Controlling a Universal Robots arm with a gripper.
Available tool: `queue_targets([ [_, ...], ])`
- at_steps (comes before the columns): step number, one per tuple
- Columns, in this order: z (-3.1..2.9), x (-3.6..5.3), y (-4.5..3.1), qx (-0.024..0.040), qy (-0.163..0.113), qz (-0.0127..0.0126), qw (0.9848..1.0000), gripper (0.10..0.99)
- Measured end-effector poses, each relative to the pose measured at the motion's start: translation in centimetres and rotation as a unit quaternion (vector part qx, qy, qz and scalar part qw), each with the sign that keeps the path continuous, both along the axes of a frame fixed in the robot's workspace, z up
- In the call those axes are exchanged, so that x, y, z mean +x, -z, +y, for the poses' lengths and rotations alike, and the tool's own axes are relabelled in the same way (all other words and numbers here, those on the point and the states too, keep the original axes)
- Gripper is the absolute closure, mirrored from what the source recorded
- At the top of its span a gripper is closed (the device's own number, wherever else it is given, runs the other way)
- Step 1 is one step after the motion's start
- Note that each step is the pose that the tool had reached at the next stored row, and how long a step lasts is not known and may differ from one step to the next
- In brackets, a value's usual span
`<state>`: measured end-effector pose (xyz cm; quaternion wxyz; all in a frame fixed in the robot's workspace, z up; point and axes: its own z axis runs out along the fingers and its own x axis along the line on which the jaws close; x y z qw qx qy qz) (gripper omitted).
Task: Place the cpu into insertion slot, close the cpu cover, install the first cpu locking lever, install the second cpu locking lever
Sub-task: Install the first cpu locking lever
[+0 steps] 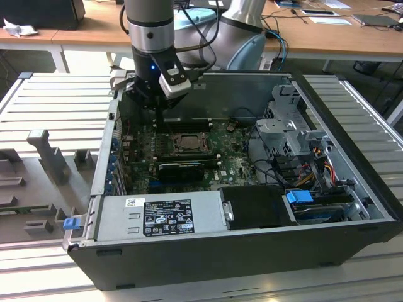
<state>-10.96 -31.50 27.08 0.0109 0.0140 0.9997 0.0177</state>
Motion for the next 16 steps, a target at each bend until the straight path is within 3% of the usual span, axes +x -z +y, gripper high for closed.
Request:
queue_targets([
  [6,0.23,-1.03,0.48,0.0006,0.000,0.0000,1.0000,0.980],
  [16,1.94,-1.05,1.08,0.0015,0.000,0.0000,1.0000,0.980],
])
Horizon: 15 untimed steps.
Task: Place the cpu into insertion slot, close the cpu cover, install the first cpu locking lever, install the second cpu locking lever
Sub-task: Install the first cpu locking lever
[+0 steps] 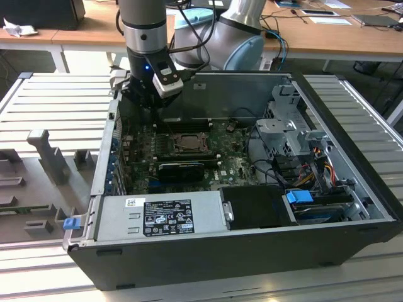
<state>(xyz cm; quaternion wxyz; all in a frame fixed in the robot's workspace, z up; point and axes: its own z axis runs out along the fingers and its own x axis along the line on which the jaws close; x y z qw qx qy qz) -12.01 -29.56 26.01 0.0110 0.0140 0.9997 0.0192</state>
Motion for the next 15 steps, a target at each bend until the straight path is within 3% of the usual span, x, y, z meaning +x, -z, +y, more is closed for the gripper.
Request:
queue_targets([
  [7,0.93,0.63,0.24,0.0000,0.000,0.0004,1.0000,0.980],
  [15,1.00,1.35,0.25,0.0000,0.000,0.0004,1.0000,0.980],
])
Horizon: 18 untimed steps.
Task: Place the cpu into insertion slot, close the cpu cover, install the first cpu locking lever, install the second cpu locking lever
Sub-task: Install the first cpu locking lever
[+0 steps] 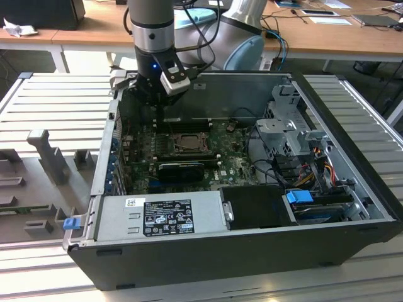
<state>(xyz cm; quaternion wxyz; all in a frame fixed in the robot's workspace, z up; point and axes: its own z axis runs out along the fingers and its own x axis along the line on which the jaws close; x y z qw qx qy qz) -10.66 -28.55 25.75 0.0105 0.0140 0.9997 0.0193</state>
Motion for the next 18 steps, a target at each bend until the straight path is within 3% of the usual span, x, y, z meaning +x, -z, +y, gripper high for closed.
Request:
queue_targets([
  [18,0.00,0.74,0.00,0.0000,0.000,0.0000,1.0000,0.980],
])
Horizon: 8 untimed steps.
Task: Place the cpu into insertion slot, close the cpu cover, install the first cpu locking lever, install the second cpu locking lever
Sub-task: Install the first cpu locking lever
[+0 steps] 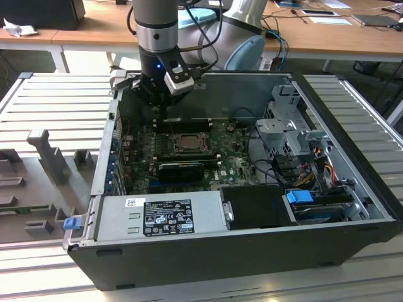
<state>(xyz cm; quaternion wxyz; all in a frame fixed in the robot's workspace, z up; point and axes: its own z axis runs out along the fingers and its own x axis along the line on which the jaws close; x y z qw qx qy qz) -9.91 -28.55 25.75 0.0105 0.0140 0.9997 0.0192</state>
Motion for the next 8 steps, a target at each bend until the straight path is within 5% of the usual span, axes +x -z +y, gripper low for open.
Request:
queue_targets([
  [8,-0.01,0.73,0.00,0.0000,0.000,0.0001,1.0000,0.980],
])
